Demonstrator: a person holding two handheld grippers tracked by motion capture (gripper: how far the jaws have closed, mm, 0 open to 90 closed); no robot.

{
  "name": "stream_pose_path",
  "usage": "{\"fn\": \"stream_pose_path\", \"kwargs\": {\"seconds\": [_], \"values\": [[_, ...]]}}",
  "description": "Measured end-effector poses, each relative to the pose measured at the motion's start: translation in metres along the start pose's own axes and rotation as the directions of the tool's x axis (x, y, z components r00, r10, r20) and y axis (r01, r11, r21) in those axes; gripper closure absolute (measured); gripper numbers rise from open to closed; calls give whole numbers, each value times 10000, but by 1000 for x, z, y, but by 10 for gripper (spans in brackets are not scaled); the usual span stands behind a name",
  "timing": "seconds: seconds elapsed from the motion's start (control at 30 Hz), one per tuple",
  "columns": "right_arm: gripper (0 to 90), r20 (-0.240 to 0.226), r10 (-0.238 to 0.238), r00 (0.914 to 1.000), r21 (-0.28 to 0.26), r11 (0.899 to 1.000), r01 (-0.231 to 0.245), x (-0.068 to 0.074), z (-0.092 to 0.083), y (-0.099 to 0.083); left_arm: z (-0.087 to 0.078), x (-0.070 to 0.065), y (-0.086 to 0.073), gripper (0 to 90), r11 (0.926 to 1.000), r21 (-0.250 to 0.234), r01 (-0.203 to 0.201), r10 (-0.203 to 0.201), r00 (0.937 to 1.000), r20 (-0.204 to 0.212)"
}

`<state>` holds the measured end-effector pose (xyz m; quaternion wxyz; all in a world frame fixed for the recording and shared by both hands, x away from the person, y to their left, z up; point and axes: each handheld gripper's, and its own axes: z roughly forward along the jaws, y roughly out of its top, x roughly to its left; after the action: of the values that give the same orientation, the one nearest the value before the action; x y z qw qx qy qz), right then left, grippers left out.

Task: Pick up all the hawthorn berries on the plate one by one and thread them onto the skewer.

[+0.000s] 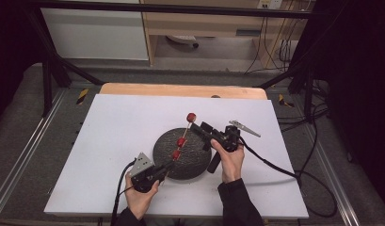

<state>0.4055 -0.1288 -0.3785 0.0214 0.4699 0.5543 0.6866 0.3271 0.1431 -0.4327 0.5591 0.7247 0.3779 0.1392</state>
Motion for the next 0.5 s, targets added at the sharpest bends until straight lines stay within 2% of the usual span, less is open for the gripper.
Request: {"fn": "stream_pose_path", "kwargs": {"seconds": [0.07,0.13,0.23,0.3,0.43,0.5], "values": [[206,19,-404,9992,427,9983,403,-3,-2,-2,-2,3,0,889,9999,112,28,-28,10000,-5],[161,153,-955,9953,869,9918,939,-7,-4,-3,-4,5,0,889,9997,238,13,-13,10000,-21],[112,327,-1776,9836,1383,9754,1715,-13,-10,-6,-8,9,1,889,9990,434,57,-56,10000,-26],[95,453,-2127,9761,1662,9651,2026,-18,-14,-7,-10,12,2,888,9984,552,99,-100,9999,15],[44,685,-2879,9552,2460,9328,2635,-28,-23,-11,-14,15,7,888,9976,696,3,-4,10000,10],[29,870,-3260,9413,2830,9141,2904,-33,-28,-13,-16,18,10,888,9965,835,-106,106,9999,14]]}}
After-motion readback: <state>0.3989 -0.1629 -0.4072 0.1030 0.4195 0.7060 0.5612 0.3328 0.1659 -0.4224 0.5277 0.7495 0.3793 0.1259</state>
